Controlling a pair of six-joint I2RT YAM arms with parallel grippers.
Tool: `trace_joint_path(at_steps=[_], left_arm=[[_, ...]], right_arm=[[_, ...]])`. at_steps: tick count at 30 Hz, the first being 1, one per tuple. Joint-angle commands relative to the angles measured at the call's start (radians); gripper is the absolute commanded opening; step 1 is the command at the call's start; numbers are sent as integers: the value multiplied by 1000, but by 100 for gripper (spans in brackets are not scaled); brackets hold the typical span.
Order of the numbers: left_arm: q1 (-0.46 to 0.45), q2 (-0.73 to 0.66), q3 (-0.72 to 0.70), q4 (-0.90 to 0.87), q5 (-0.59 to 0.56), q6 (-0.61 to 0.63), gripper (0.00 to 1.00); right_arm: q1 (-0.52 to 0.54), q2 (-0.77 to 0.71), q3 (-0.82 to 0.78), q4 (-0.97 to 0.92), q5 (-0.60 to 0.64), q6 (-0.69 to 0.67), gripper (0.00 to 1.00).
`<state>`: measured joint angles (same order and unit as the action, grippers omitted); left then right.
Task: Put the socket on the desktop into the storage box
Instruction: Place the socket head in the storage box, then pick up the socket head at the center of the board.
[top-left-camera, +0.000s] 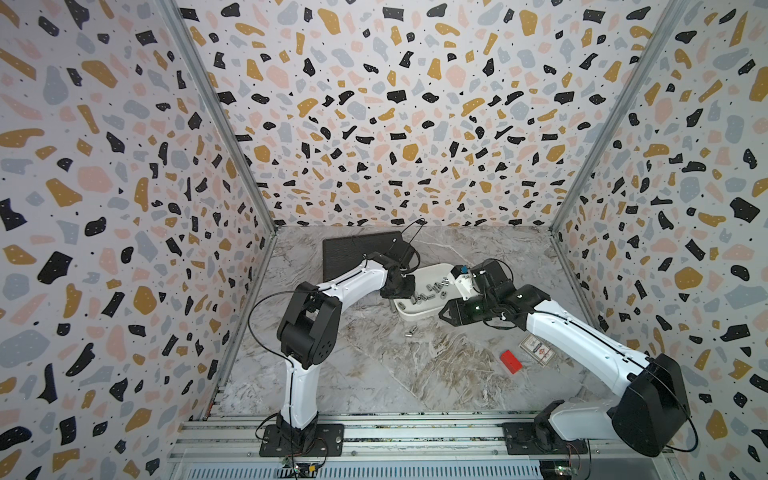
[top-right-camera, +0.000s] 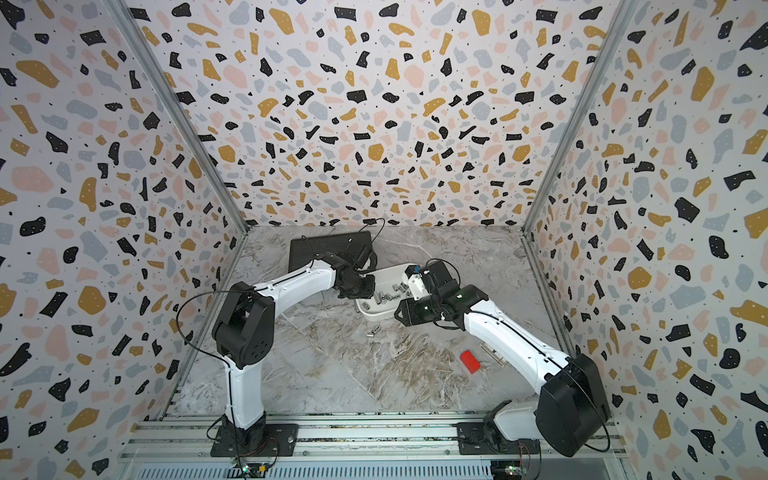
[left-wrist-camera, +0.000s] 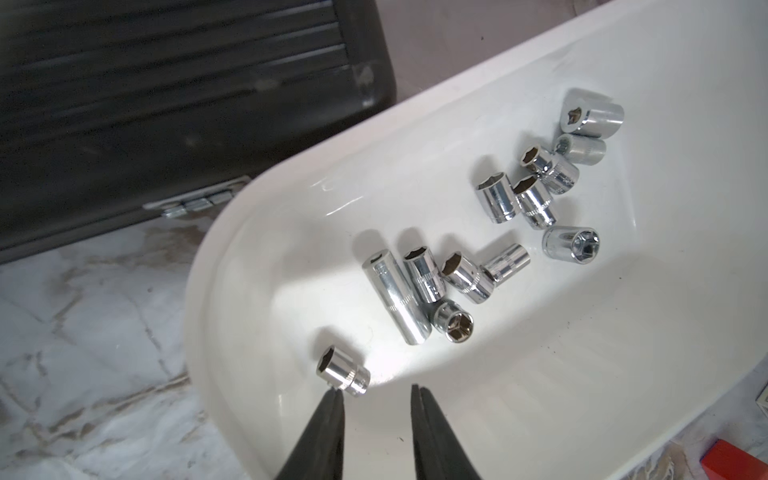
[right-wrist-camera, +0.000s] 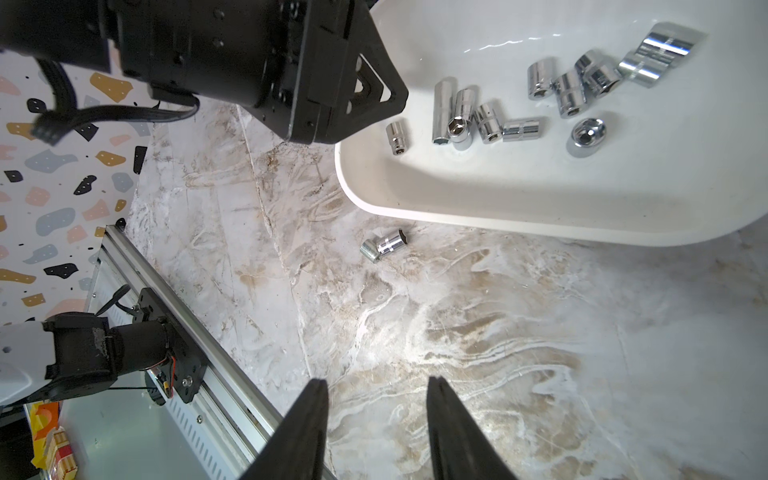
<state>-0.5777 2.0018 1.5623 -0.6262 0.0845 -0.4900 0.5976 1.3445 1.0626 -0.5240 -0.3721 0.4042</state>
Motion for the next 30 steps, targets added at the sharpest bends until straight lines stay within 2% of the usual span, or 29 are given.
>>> trace_joint_path(at_steps=[1, 13, 22, 30], left_arm=[[-8, -46, 26, -7, -6, 14, 32], [-10, -224, -86, -2, -25, 32, 35], [-9, -394, -260, 30, -54, 48, 36], [-9, -544, -445, 105, 0, 49, 40]], right_arm=[[-4, -43, -4, -7, 4, 4, 44], [-2, -51, -19, -18, 6, -2, 44], [-3, -48, -22, -30, -7, -30, 44], [-4, -50, -36, -40, -23, -62, 44]])
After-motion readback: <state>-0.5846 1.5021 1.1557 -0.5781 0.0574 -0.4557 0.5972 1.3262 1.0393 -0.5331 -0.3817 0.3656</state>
